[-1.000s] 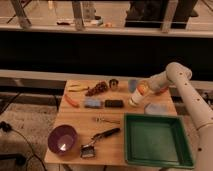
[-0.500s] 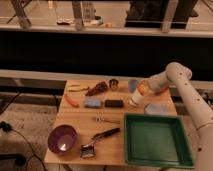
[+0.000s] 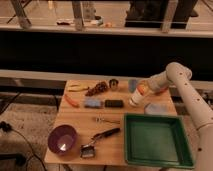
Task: Place apple in paper cup
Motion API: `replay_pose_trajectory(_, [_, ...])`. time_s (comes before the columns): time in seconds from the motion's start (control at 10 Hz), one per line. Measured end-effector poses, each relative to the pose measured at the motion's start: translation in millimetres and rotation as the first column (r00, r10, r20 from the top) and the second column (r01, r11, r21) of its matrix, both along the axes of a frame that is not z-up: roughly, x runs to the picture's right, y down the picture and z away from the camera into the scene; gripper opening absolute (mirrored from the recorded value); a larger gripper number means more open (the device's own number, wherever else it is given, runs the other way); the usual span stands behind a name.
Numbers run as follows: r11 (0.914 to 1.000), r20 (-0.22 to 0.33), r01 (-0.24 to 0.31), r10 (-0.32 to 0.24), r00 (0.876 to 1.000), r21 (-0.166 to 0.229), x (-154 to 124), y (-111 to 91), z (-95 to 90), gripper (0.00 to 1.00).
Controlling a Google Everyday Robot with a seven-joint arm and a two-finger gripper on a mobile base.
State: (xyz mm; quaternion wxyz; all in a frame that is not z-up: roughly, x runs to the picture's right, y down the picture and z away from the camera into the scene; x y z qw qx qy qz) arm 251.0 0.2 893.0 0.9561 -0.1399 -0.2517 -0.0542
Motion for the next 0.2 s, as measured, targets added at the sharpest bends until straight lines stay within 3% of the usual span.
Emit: replay_pose_trajectory(0.2, [1.0, 0.0, 0.0, 0.0, 1.0, 0.0, 0.0, 0.0, 0.0, 0.35])
